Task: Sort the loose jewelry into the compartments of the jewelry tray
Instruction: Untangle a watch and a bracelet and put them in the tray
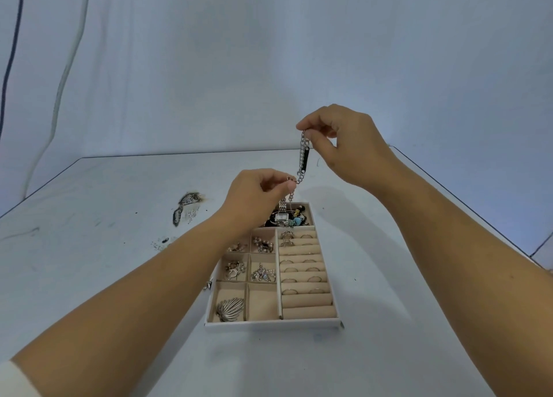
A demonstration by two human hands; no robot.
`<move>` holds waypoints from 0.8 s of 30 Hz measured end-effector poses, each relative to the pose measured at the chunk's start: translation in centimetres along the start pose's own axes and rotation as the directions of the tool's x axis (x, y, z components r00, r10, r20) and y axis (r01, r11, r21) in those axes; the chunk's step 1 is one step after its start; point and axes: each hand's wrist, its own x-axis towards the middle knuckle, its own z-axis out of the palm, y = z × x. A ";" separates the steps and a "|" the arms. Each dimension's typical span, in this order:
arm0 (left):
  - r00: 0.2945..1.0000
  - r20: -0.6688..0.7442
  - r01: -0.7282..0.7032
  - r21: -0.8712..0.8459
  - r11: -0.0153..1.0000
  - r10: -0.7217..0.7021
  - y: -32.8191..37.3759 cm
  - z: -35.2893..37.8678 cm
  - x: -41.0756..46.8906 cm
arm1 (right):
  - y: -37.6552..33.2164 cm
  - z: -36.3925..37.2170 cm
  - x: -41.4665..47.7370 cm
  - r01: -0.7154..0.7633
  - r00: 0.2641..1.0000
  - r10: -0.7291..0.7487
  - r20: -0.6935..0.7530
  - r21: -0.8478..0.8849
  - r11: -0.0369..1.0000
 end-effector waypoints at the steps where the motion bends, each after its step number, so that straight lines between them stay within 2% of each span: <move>1: 1.000 -0.023 0.002 -0.022 1.000 -0.003 0.1 -0.1 0.1 | 0.3 0.1 -0.3 -0.017 0.999 0.017 0.037 -0.014 1.000; 4: 0.998 -0.066 0.000 -0.061 0.998 -0.004 0.4 -0.4 0.3 | 1.4 0.9 -1.7 -0.095 0.974 0.102 0.200 -0.045 0.994; 8: 0.998 -0.060 -0.005 -0.072 0.997 0.001 0.7 -0.4 0.3 | 2.4 2.7 -3.4 -0.200 0.899 0.212 0.383 -0.071 0.977; 11: 0.999 -0.045 -0.011 -0.095 0.995 0.007 0.9 -0.3 0.2 | 2.7 3.8 -4.2 -0.288 0.855 0.249 0.454 0.016 0.958; 18: 1.000 -0.015 0.022 -0.141 0.990 -0.024 0.8 -0.3 -0.1 | 2.8 4.5 -4.7 -0.414 0.854 0.278 0.440 0.250 0.875; 22: 0.999 -0.031 -0.014 -0.065 0.998 0.012 0.2 -0.8 -0.4 | 3.0 4.4 -4.3 -0.364 0.884 0.293 0.365 0.143 0.920; 24: 0.999 -0.018 -0.030 0.026 0.999 0.030 -0.4 -1.1 -0.7 | 2.9 4.0 -3.7 -0.325 0.900 0.271 0.342 0.111 0.939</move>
